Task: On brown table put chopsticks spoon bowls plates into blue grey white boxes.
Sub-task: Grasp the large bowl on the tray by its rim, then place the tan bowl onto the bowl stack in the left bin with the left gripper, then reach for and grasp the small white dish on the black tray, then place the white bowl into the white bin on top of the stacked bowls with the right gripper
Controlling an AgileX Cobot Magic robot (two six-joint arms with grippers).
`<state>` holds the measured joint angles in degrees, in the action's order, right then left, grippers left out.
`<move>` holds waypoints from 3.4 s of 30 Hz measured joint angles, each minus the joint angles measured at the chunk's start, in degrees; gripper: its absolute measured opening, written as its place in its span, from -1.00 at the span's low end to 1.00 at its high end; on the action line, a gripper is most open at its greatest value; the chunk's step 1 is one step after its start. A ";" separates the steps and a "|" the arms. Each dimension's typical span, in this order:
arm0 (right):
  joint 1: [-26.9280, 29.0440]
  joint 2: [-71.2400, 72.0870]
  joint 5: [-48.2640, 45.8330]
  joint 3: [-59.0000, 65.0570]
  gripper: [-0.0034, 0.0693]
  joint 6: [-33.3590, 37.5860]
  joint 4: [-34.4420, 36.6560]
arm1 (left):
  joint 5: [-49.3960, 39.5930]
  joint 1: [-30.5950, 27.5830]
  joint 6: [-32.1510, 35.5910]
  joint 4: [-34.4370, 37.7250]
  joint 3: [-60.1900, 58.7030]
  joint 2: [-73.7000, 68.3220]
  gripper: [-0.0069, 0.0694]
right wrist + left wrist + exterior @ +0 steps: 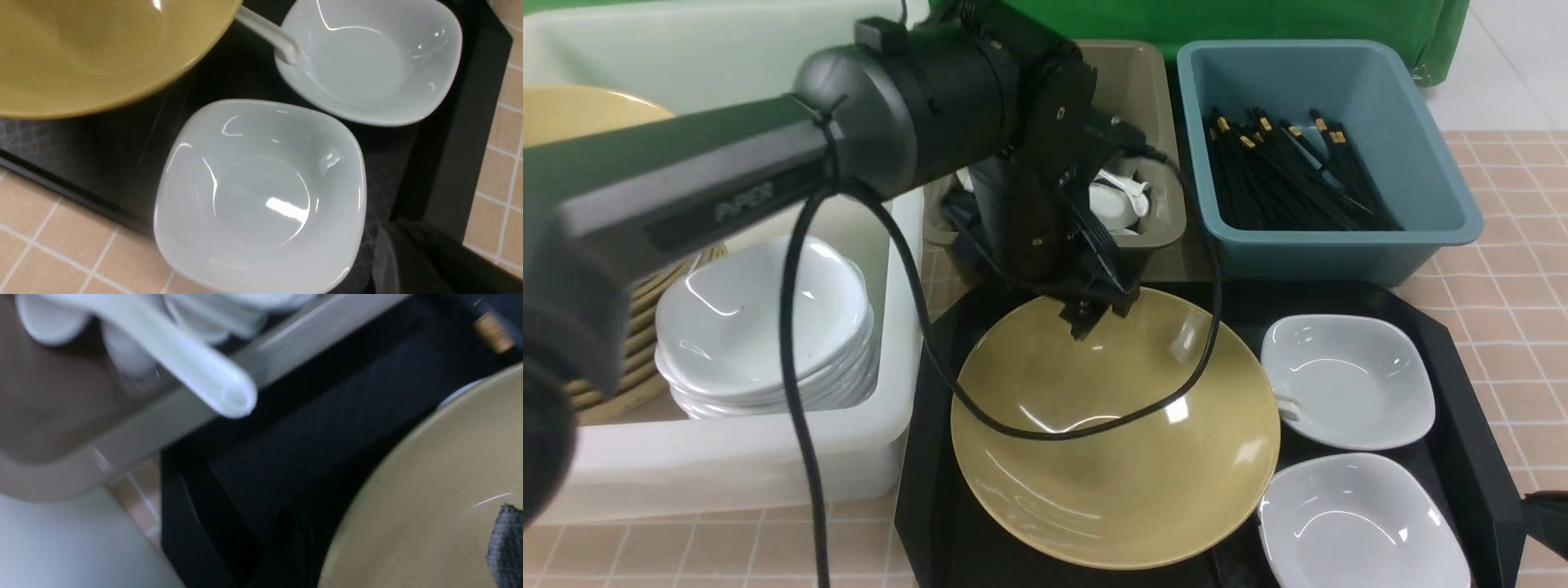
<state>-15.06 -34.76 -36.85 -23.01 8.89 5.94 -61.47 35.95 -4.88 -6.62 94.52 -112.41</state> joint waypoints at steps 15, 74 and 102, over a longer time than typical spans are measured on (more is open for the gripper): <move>0.00 0.00 1.84 0.62 -0.77 0.00 0.05 | -7.21 -0.57 4.89 4.66 0.51 -1.57 -0.51; 0.00 -13.76 2.66 -0.28 -0.21 -0.94 2.47 | 4.84 -49.57 14.88 22.52 -16.97 51.55 0.14; 0.00 -33.89 -12.49 -24.47 -0.70 2.40 4.93 | 41.29 -46.20 9.37 -0.55 -75.98 106.16 -0.81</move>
<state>-15.06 -68.65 -49.34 -47.48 11.29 10.87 -20.18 -10.26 4.48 -7.17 18.55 -6.25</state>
